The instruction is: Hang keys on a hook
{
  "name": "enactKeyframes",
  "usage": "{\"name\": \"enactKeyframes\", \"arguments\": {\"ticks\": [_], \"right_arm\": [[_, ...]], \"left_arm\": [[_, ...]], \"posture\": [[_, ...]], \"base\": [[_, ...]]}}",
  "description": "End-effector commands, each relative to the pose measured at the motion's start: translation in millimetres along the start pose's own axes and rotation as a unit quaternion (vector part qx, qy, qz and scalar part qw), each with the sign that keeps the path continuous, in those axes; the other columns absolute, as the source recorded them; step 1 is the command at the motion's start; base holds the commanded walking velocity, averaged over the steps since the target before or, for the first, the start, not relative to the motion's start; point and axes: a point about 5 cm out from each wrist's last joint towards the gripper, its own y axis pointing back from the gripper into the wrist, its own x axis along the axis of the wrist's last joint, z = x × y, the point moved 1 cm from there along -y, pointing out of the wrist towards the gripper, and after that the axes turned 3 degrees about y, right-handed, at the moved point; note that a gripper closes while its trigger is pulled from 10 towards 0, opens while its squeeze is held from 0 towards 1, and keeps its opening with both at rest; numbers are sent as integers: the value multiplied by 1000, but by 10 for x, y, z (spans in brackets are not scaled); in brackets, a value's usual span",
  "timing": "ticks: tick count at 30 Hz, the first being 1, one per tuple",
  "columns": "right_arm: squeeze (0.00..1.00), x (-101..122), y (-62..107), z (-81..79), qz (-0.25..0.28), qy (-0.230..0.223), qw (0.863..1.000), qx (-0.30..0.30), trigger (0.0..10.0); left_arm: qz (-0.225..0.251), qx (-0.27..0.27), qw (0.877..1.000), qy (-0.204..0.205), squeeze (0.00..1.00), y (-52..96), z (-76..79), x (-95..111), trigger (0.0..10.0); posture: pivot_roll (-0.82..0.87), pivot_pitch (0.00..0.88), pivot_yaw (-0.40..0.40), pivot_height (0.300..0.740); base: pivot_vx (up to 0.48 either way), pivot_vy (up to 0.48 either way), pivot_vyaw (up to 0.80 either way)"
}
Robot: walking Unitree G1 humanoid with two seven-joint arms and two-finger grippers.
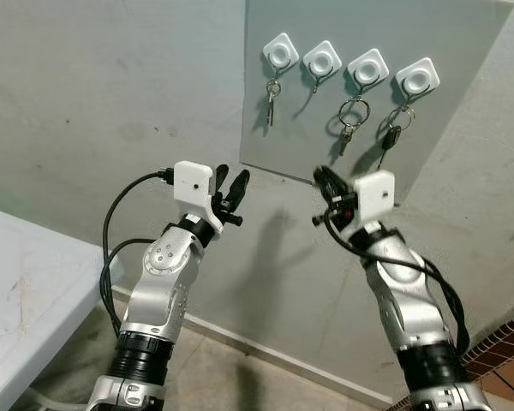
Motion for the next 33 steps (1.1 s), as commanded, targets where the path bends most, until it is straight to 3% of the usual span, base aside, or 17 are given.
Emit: {"name": "enactKeyframes", "arguments": {"ticks": [1, 14, 33], "right_arm": [[0, 34, -57, 12, 9, -3, 1000, 2, 10000], [0, 325, -331, 82, 74, -28, 997, -11, 10000], [0, 556, -463, 163, 134, -81, 987, -24, 10000]], "left_arm": [[10, -10, 1000, -5, 0, -39, 43, 83, 10000], [20, -23, 1000, -7, 0, -61, 110, 127, 10000], [27, -59, 998, -8, 0, -86, 271, 178, 10000]], "posture": [[84, 0, -46, 740], [90, 0, -54, 740], [93, 0, -56, 740]], "base": [[0, 0, 0], [0, 0, 0], [0, 0, 0]]}}
